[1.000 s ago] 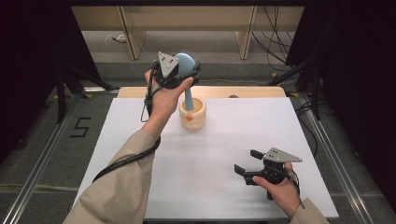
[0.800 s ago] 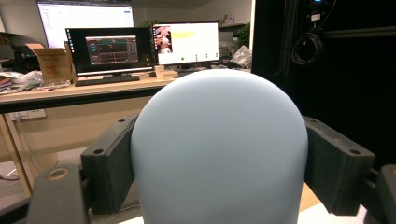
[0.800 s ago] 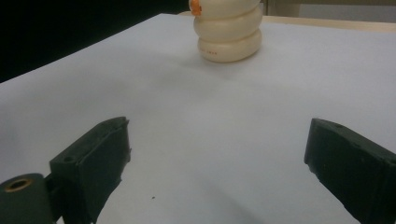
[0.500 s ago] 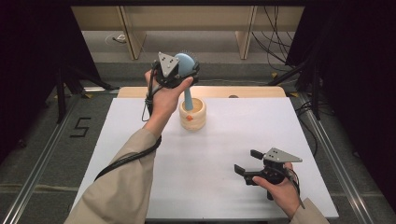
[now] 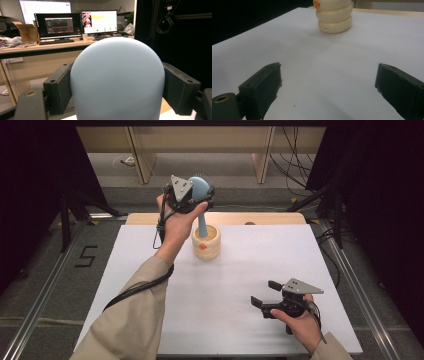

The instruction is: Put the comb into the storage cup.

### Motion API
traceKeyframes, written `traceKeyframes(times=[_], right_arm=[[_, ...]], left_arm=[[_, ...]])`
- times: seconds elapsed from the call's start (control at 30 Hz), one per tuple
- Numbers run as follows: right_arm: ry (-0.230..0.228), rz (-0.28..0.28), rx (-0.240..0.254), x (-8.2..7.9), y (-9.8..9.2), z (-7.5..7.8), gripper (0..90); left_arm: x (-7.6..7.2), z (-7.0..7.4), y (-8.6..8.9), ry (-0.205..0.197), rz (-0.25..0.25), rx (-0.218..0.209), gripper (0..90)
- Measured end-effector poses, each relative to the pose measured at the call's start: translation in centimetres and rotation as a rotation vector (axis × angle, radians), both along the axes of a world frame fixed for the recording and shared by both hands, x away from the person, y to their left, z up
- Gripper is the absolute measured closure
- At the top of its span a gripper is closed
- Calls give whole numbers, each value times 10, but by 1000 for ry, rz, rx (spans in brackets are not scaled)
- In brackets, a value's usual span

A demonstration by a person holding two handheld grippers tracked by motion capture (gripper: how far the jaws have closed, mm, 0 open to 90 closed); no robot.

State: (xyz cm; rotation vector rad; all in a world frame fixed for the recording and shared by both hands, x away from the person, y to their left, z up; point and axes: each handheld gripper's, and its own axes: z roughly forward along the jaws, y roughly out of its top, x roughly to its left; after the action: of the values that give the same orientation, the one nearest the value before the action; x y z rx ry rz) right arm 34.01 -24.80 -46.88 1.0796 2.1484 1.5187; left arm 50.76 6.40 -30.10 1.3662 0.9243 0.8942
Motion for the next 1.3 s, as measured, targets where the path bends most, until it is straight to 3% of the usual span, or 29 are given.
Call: traceKeyframes(times=[1.3], right_arm=[[0, 2, -2, 0, 0, 0, 77]], left_arm=[[4, -17, -8, 30, -13, 5, 195]])
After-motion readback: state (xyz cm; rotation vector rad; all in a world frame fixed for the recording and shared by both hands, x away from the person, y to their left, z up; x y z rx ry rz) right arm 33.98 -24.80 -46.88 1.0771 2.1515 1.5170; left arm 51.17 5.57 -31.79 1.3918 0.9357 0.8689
